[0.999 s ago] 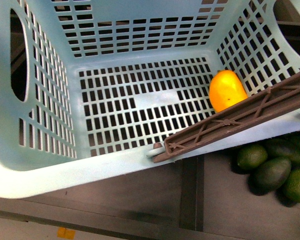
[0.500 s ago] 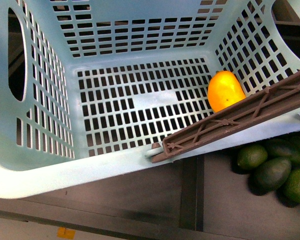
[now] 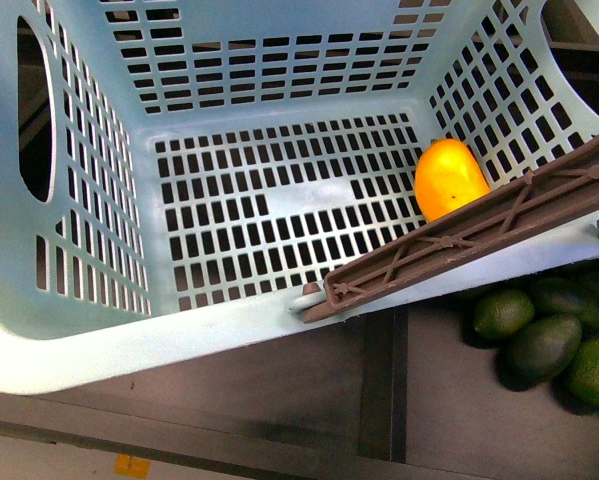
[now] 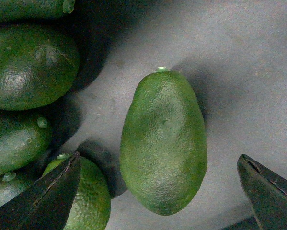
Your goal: Pick mango and avocado into basket
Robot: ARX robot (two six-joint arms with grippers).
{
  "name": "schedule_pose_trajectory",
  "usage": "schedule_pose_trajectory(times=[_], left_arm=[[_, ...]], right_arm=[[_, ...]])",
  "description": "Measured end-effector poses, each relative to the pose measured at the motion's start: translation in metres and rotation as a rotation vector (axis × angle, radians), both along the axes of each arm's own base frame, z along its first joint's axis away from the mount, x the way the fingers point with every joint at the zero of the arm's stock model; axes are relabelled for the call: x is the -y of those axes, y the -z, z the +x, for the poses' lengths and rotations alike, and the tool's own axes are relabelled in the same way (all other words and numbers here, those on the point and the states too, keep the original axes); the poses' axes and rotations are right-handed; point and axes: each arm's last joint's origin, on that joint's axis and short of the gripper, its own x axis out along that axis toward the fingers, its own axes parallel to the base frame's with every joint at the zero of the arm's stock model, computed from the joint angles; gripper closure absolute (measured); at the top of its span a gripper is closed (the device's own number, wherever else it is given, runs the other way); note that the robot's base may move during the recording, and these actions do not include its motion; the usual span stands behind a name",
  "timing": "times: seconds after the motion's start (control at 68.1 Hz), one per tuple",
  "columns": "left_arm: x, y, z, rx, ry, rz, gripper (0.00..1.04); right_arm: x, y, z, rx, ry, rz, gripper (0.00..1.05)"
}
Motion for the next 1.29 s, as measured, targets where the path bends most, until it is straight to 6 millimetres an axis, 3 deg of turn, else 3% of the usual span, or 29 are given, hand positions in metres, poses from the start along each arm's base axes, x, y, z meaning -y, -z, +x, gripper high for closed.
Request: schedule_pose_trajectory(times=[0.661, 1.293], left_arm=[[0.000, 0.000, 0.000, 0.000, 0.000, 0.000, 0.91], [0.000, 0.000, 0.000, 0.000, -0.001, 0.000, 0.91]], right_arm=[[-0.015, 0.018, 0.035, -0.019, -0.060, -0.018, 0.09], [-0.030, 0.037, 0.045, -0.052, -0.102, -0.004, 0.09]])
